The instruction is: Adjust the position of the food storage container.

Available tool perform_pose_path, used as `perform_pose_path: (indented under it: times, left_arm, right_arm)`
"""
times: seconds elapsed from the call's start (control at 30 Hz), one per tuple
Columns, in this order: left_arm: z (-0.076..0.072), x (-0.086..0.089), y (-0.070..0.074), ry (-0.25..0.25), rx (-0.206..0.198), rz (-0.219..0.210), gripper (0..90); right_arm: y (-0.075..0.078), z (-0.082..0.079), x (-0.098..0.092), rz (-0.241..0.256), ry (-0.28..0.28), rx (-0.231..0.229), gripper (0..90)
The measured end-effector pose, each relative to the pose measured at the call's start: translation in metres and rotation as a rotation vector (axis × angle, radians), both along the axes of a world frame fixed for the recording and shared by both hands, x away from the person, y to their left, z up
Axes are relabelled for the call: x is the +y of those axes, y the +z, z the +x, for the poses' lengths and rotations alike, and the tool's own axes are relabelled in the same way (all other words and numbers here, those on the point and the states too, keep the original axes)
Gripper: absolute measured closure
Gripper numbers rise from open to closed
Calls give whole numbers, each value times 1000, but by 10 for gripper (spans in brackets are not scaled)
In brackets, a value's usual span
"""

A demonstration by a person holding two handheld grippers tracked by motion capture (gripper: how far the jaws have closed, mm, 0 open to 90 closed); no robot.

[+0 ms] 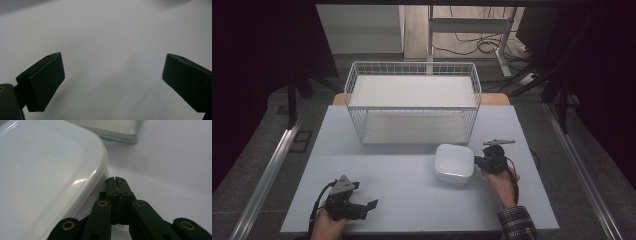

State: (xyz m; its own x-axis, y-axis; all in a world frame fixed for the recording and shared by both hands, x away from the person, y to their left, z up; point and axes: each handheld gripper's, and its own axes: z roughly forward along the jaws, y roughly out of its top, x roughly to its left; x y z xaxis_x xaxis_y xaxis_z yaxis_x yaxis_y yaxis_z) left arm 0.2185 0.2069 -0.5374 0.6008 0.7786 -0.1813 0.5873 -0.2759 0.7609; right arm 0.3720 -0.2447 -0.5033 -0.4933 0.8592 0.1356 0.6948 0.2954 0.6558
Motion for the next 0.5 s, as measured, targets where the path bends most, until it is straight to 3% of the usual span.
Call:
perform_pose_path:
  times: [0.27,0.5]
  left_arm:
    - [0,0,0,0,2,0,40]
    - [0,1,0,3,3,2,40]
  right_arm:
    - [-2,-9,46,35,102,14,892]
    - [-3,-31,74,31,181,27,892]
